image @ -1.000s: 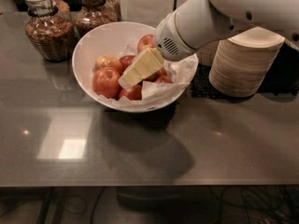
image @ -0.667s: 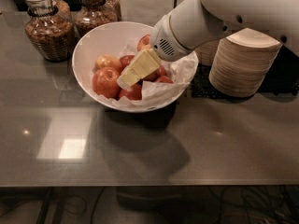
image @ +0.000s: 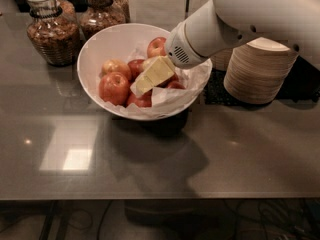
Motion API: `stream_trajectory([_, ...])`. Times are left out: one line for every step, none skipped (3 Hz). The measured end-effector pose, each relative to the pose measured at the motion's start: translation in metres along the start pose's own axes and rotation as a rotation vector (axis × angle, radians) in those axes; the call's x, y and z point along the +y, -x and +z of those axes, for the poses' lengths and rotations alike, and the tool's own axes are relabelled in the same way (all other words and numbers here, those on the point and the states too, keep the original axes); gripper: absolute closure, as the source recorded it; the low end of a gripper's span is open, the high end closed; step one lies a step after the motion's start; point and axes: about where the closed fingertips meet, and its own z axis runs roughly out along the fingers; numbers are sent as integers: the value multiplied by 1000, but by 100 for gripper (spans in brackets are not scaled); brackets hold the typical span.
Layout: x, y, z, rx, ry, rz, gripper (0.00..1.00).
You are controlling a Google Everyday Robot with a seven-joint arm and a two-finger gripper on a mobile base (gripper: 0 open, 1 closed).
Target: Pick apple from white bowl
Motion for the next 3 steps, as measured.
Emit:
stream_trajectory([-6, 0, 7, -21, 14, 25, 0])
stream_trajectory([-8, 5, 12, -46, 35, 38, 0])
stream_trajectory([-7, 3, 19, -54, 53, 50, 0])
